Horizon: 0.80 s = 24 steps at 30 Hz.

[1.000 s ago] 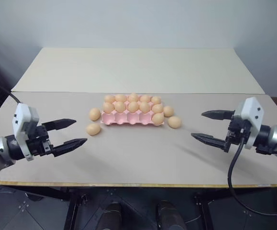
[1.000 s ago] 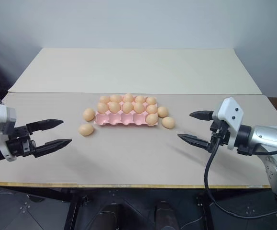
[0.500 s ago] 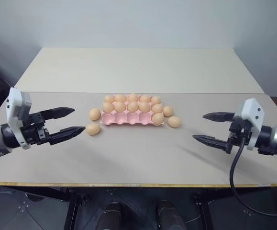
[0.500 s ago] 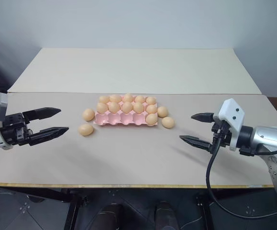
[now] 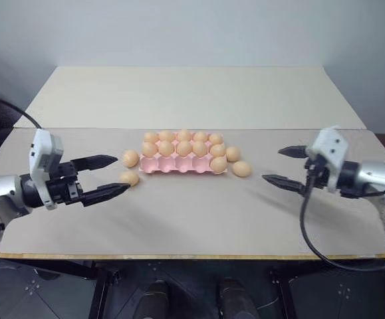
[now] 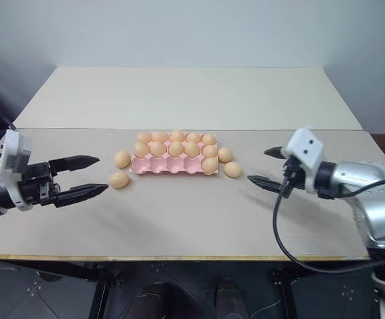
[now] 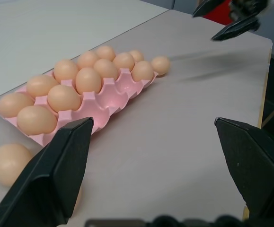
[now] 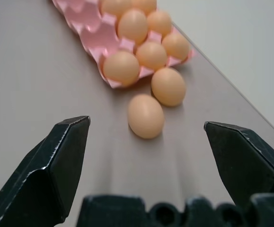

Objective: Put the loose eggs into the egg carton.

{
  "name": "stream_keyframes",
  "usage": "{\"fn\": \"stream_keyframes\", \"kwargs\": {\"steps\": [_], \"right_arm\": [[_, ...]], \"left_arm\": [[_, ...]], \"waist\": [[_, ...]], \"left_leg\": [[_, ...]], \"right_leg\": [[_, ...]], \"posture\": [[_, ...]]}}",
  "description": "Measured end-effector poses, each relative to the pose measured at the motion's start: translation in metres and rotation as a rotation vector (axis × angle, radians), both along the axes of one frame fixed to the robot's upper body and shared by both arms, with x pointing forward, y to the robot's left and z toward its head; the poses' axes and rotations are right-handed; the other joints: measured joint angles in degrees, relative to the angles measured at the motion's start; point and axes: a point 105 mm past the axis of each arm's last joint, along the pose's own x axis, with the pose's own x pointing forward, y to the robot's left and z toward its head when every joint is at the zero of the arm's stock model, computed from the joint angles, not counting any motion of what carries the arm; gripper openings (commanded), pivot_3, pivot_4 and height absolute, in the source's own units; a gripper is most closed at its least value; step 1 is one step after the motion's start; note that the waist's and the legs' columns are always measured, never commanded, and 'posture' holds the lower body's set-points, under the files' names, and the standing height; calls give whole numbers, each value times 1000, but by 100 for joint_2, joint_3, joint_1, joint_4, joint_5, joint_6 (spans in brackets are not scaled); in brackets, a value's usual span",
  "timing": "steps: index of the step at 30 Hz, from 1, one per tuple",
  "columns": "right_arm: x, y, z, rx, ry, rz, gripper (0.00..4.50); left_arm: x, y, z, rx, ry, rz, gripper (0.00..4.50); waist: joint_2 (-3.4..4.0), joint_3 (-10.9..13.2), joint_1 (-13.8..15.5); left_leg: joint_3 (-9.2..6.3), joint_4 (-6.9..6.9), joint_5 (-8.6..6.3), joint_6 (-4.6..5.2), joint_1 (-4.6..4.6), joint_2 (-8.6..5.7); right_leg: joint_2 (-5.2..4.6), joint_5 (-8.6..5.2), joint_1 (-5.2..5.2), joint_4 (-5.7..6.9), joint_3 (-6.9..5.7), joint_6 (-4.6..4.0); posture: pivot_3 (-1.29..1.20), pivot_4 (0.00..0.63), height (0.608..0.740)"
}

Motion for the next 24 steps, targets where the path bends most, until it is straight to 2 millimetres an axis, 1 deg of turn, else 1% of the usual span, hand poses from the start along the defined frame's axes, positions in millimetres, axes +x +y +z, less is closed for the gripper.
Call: {"fn": "stream_keyframes", "kwargs": {"steps": [2, 4, 7, 10, 12, 15, 17, 19, 21, 24], "right_arm": [[12, 4, -10, -19, 11, -16, 4500], [20, 10, -15, -25, 11, -10, 4500], [29, 24, -21, -16, 13, 18, 4500], [42, 39, -36, -25, 35, 28, 4500], [49, 41, -45, -48, 43, 17, 4500], [56, 42, -55, -76, 54, 2, 3874], [57, 43, -59, -77, 56, 2, 3240], [57, 42, -57, -70, 51, 0, 2473], [56, 41, -52, -51, 37, -4, 1975], [49, 40, -43, -48, 2, -12, 1975]], "left_arm": [[-1, 0, -1, 0, 4, -5, 4486], [-1, 0, -1, 2, 8, -9, 4486], [-3, 0, -2, 6, 15, -13, 4486], [-3, 0, -2, 7, 14, -12, 4486], [-3, 0, -2, 9, 13, -11, 4486], [-3, 0, -2, 11, 13, -10, 4500], [-3, 1, -2, 17, 13, -10, 4500], [-4, 1, -1, 27, 10, -10, 4500], [-6, 0, -1, 40, 6, -17, 4500], [-6, 0, 0, 42, 2, -16, 4500]], "waist": [[0, 0, -5], [0, 0, -7], [0, 0, -9], [1, 0, -6], [1, 0, 1], [1, 0, 9], [1, 1, 7], [1, 1, 4], [1, 1, 5], [2, 1, 6]], "left_leg": [[0, 0, 0, 0, -3, 0], [0, 0, 0, 0, -3, 1], [0, 0, 0, 0, -2, 1], [0, 0, 1, -1, -1, 1], [0, 0, 1, -1, -4, 0], [0, 0, 1, -1, -6, 0], [0, 0, 1, -1, -8, 0], [0, 0, 1, -1, -7, 0], [0, 0, 1, -1, -7, 0], [0, 0, 1, -1, -7, 0]], "right_leg": [[0, 1, -7, 4, 1, -1], [1, 1, -8, 5, 1, -2], [1, 1, -7, 4, 1, -2], [1, 2, -8, 5, 1, -3], [1, 2, -11, 4, 1, -3], [1, 3, -12, 3, 1, -3], [1, 3, -17, 6, 2, -3], [1, 3, -18, 7, 3, -3], [1, 3, -17, 7, 4, -3], [1, 3, -18, 8, 4, -3]], "posture": [[0, 150, 740], [0, 150, 740], [0, 150, 740], [0, 150, 740], [0, 150, 740], [0, 150, 740], [0, 150, 740], [0, 150, 740], [0, 150, 740], [0, 150, 740]]}}
